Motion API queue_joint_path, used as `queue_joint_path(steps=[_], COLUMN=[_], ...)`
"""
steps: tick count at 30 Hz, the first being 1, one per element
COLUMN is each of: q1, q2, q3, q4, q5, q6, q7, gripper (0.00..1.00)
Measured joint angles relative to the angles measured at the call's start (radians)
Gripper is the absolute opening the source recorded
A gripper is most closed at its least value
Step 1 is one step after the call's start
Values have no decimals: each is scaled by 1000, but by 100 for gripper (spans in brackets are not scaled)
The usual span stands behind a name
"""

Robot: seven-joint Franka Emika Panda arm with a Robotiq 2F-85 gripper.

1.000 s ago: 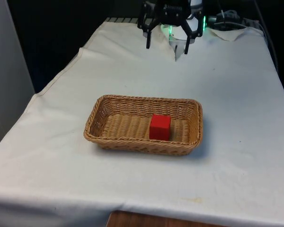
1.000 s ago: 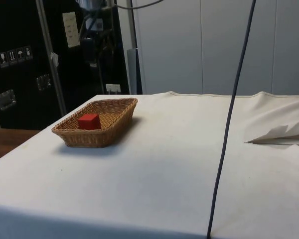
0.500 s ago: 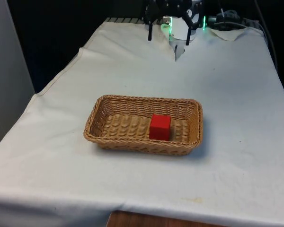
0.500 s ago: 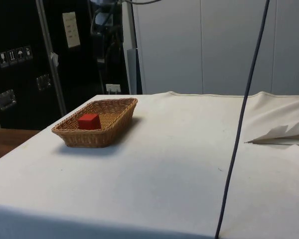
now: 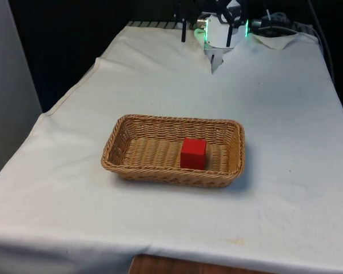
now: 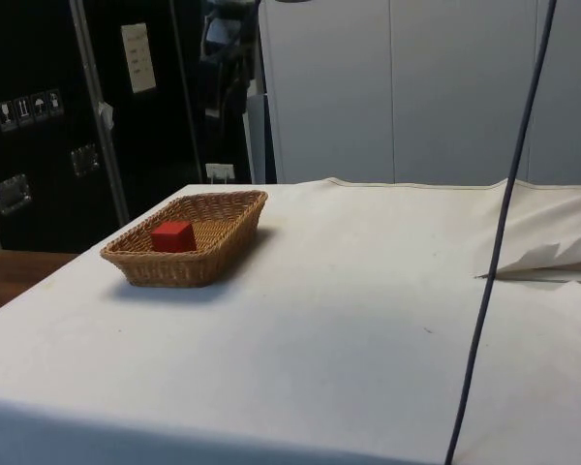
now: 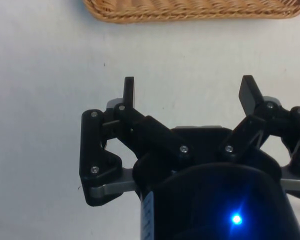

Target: Pick up the cube and place it into the basket.

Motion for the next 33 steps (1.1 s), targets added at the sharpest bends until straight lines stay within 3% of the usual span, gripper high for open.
queue_joint_path(steps=[12,27,33], q1=[0,0,0], q2=[-69,-132,-136], q3=[0,2,2], q4=[-78,-92,-91], q5=[-1,3,40], q6=[20,-64,-81], q7=[-30,-105,-147], gripper=[100,100,100])
